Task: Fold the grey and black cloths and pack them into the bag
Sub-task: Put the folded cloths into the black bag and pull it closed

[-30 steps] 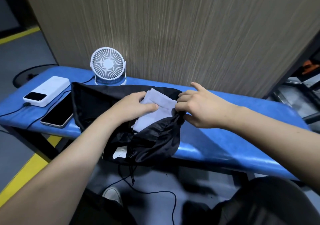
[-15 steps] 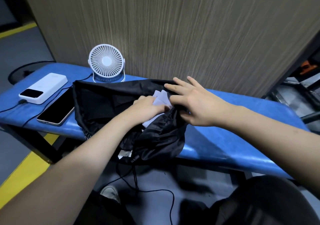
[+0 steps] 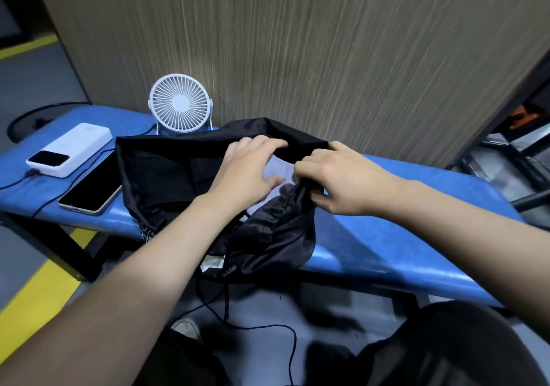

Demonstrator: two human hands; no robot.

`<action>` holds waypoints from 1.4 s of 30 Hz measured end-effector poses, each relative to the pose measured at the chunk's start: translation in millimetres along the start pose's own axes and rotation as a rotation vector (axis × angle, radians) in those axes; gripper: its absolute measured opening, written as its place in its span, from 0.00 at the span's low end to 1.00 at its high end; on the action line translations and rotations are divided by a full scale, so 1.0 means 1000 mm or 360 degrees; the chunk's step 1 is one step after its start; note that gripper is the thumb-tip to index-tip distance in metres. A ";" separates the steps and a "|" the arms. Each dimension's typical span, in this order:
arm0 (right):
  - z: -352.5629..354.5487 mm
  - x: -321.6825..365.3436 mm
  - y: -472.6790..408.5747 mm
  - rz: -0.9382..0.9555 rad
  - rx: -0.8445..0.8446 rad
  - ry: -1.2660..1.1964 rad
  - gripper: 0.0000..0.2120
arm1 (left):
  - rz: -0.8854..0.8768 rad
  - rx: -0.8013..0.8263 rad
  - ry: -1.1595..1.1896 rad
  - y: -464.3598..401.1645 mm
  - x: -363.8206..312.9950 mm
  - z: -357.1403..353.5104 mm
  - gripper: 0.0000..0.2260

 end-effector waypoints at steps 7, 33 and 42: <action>-0.008 -0.011 0.002 0.0048 -0.0010 0.0111 0.12 | 0.0193 -0.0412 -0.0157 0.027 0.031 0.048 0.32; 0.007 -0.089 -0.012 -0.0583 -0.0215 -0.0407 0.09 | 0.0773 -0.0045 0.0739 0.060 0.076 0.063 0.07; 0.010 -0.097 -0.013 -0.0595 0.0120 0.0308 0.17 | 0.0568 -0.0774 0.2680 0.059 0.105 0.072 0.12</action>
Point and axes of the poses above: each hand's wrist, its own y-axis away from the middle knuckle, its own z-axis out of the back of the hand, x = y × z, the point moved 9 cm from there along -y, towards the middle knuckle, and after that the axes turned 15 degrees about x, right-handed, at the moved point
